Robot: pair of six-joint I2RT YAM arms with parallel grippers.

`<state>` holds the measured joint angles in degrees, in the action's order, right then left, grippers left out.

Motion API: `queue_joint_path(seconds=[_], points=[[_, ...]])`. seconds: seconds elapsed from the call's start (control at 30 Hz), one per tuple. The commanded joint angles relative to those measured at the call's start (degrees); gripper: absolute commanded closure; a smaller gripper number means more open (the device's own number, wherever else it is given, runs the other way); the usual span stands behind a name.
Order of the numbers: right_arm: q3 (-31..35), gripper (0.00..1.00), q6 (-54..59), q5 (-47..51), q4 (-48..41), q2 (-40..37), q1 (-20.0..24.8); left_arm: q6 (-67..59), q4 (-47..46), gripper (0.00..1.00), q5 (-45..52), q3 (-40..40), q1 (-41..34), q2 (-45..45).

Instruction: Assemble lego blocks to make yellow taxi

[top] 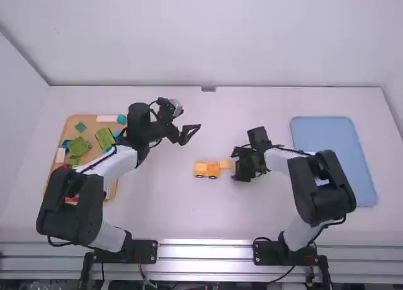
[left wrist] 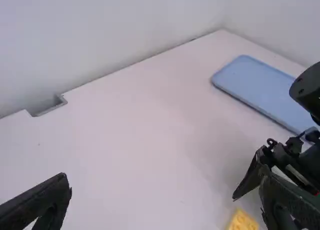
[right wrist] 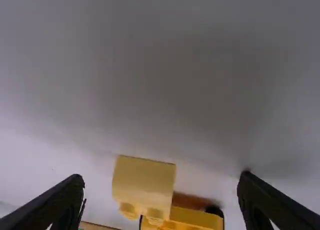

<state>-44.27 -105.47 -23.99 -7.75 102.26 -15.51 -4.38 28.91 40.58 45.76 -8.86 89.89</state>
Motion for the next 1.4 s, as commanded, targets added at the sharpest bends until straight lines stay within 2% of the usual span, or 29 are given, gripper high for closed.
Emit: queue_joint_path(seconds=[0.0, 0.07, 0.43, 0.6, 0.67, 0.7, 0.73, 0.77, 0.8, 0.83, 0.9, 0.97, 1.03, 1.1, 1.17, 1.3, 1.37], points=[[0.13, 0.21, 4.02, -2.82, -1.11, 0.55, 1.73, -0.61, 0.02, 0.01, 0.26, 0.85, -0.11, -0.07], [-1.31, 0.26, 6.29, -3.3, -3.98, -0.7, 2.91, -0.61, 0.0, 0.01, 0.24, 0.83, -0.11, -0.07], [-14.56, 0.28, 20.72, -0.37, -23.56, -9.01, 7.65, -0.61, -4.0, 0.01, -6.05, 0.83, -0.07, -0.07], [-19.93, 0.25, 33.73, -2.38, -24.22, -12.37, 7.56, -0.61, -5.29, 0.01, -5.35, 0.83, 0.59, -0.07], [-22.75, 0.23, 46.34, -5.57, -24.22, -13.92, 7.61, -5.46, -6.93, 0.01, -1.29, 0.83, 0.68, -0.07], [-24.2, 0.19, 56.89, -7.28, -24.13, -14.56, 7.52, -10.67, -8.59, 0.01, 3.93, 0.85, 0.48, -0.07], [-24.5, 0.18, 59.82, -7.61, -24.09, -14.69, 7.52, -11.32, -8.87, 0.01, 4.59, 0.85, 0.46, -0.07], [-25.4, 0.1, 71.25, -8.5, -24.09, -15.06, 7.26, -17.2, -10.88, 0.01, 9.92, 0.85, 0.26, -0.07], [-25.57, 0.08, 74.88, -8.83, -24.11, -15.15, 7.13, -18.71, -11.45, 0.01, 11.06, 0.85, 0.24, -0.07], [-26.08, 0.01, 87.43, -10.08, -24.11, -15.41, 6.73, -24.2, -13.84, 0.01, 15.02, 0.85, 0.2, -0.07], [-26.43, 0.02, 116.87, -12.17, -26.73, -15.69, 5.84, -35.06, -19.37, 0.01, 21.24, 0.85, 0.2, -0.07], [-26.21, 0.02, 133.13, -9.4, -27.96, -15.69, 5.29, -42.56, -23.82, 0.01, 23.91, 0.83, 0.22, -0.07], [-25.64, 0.02, 146.03, -1.97, -29.0, -15.67, 4.7, -50.53, -29.24, 0.01, 24.35, 0.83, -0.28, -0.07], [-25.03, 0.02, 152.41, 2.86, -28.85, -15.67, 3.82, -56.59, -33.18, 0.01, 22.97, 0.83, -1.22, 0.66], [-24.61, 0.02, 155.07, 3.37, -27.17, -15.69, 3.02, -58.34, -33.42, 0.01, 21.92, 0.83, -2.16, 1.95], [-24.11, 0.02, 159.18, 1.16, -27.32, -15.69, 1.03, -57.61, -27.71, 0.01, 17.99, 0.85, -5.27, 6.54], [-22.6, 0.02, 161.72, -3.43, -26.93, -15.67, 1.55, -55.04, -23.41, 0.01, 15.34, 0.85, -5.88, 8.59]])
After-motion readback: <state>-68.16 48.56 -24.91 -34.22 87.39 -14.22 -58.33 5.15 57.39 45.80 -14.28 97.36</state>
